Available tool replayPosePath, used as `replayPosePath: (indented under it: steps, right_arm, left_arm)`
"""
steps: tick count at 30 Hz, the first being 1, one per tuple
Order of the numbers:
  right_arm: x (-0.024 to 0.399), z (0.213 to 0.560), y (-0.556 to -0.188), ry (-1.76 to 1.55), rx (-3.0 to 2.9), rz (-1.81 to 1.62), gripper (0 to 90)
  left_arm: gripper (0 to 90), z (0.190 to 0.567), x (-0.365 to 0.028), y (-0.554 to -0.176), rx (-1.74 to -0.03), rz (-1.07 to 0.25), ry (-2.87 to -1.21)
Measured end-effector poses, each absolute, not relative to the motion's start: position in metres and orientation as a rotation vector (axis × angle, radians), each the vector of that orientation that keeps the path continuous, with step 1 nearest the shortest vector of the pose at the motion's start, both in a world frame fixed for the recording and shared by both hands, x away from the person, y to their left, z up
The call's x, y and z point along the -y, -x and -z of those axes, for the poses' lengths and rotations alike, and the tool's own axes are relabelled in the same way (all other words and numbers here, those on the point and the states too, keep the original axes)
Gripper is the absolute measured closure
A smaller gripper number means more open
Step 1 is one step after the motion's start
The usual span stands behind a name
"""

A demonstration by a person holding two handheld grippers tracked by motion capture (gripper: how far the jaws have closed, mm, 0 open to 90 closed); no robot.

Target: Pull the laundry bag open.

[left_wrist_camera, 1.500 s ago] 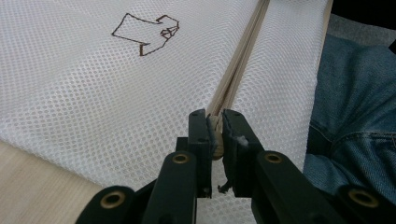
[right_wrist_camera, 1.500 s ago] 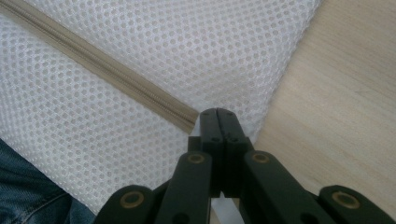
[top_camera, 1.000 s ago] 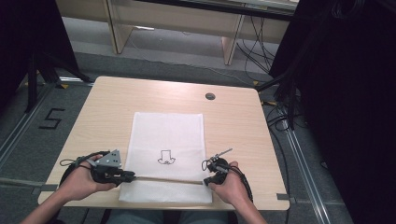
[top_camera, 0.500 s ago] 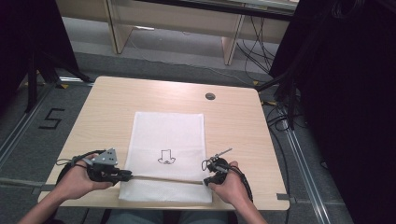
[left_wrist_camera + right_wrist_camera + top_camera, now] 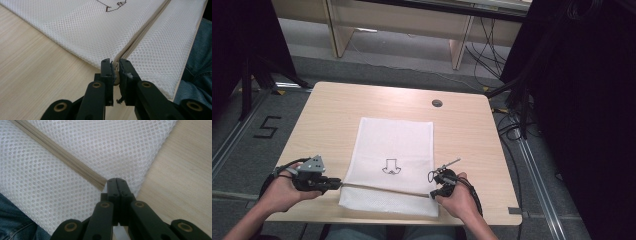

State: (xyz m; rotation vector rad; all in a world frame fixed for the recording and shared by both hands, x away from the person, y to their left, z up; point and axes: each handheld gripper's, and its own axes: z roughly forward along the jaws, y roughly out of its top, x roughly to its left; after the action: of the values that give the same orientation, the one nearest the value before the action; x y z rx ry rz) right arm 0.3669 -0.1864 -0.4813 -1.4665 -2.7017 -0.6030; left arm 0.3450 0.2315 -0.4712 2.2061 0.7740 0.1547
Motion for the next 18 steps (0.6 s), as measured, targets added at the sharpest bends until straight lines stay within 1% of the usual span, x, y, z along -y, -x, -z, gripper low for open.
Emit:
replayPosePath:
  steps: [6, 7, 8, 9, 10, 11, 18]
  right_arm:
    - [0.187, 0.482, -0.368, 1.450, 2.712, 0.622, 90.0]
    - [0.188, 0.482, -0.368, 1.441, 2.717, 0.624, 90.0]
    - [0.188, 0.482, -0.368, 1.441, 2.718, 0.627, 90.0]
    - [0.188, 0.482, -0.368, 1.443, 2.719, 0.627, 90.0]
    - [0.188, 0.482, -0.368, 1.443, 2.719, 0.628, 90.0]
    - [0.188, 0.482, -0.368, 1.443, 2.719, 0.627, 90.0]
    - [0.188, 0.483, -0.368, 1.440, 2.714, 0.628, 90.0]
  left_arm:
    - [81.8, 0.473, -0.232, -0.345, -0.771, -0.176, -2.250]
    - [81.8, 0.474, -0.230, -0.344, -0.780, -0.174, -2.229]
    - [81.8, 0.473, -0.232, -0.346, -0.751, -0.192, -2.263]
    - [81.8, 0.475, -0.231, -0.345, -0.770, -0.171, -2.257]
    - [81.8, 0.475, -0.232, -0.345, -0.750, -0.181, -2.272]
    - [81.8, 0.477, -0.231, -0.345, -0.774, -0.181, -2.271]
    - [81.6, 0.483, -0.229, -0.346, -0.756, -0.168, -2.323]
